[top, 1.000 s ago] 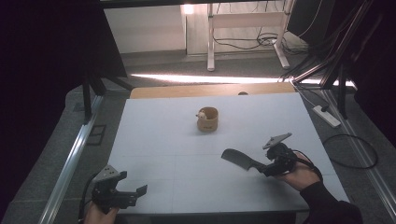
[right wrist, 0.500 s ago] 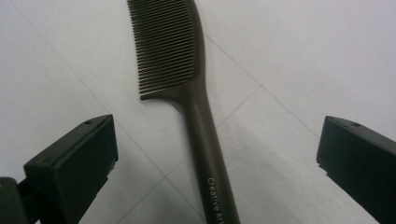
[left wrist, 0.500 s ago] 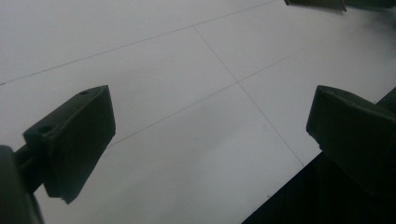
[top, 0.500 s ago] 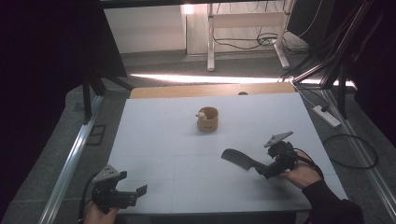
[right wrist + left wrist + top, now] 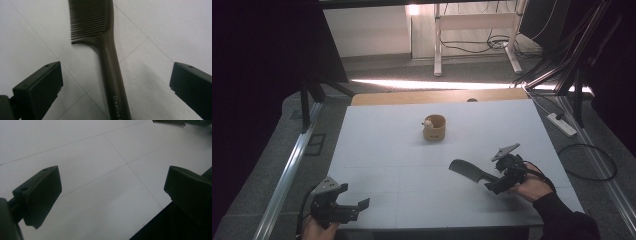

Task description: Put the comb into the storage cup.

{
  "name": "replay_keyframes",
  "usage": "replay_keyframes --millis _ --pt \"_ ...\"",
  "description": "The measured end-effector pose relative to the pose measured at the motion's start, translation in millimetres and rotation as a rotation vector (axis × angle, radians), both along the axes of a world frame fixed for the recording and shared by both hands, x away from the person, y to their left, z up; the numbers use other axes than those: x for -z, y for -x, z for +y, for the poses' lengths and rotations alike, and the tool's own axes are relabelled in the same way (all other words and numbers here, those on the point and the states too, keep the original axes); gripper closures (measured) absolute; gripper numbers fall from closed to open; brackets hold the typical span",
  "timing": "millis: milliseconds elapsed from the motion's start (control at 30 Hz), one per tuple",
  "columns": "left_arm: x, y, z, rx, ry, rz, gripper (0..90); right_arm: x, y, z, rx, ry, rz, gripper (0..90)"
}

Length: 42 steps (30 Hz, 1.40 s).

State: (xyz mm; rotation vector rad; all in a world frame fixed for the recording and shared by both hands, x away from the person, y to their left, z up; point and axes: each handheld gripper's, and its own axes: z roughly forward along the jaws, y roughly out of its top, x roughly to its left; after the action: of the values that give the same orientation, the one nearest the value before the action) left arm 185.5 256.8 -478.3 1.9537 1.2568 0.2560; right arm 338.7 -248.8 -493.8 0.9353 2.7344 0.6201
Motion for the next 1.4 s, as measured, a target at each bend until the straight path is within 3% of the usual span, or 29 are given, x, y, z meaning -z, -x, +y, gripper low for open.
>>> replay_keyframes --millis 100,367,600,933,1067,1200,1400 --pt "0.0 0.0 -0.1 0.001 0.000 0.001 2.1 4.5 -0.4 0.9 -0.002 0.015 -0.003 0.0" --pt "0.0 -0.1 -0.1 0.001 -0.001 0.001 2.1 17.8 -3.4 2.2 -0.019 0.059 0.039 0.0" --pt "0.0 -0.3 -0.4 0.003 -0.002 0.004 2.1 19.4 -2.7 0.2 -0.016 0.040 0.032 0.0" --pt "0.2 -0.7 -0.4 0.003 -0.003 0.005 2.1 18.3 -3.4 2.1 -0.022 0.055 0.041 0.8" --pt "0.3 -0.9 -0.4 0.005 -0.004 0.006 2.1 14.0 -1.9 4.3 -0.044 0.059 0.053 11.9" --pt "0.3 -0.9 -0.5 0.004 -0.004 0.007 2.1 8.6 -0.7 5.1 -0.065 0.053 0.057 30.8" --pt "0.3 -1.2 -0.7 0.006 -0.005 0.009 2.2 5.1 -2.2 3.7 -0.068 0.050 0.057 50.9"
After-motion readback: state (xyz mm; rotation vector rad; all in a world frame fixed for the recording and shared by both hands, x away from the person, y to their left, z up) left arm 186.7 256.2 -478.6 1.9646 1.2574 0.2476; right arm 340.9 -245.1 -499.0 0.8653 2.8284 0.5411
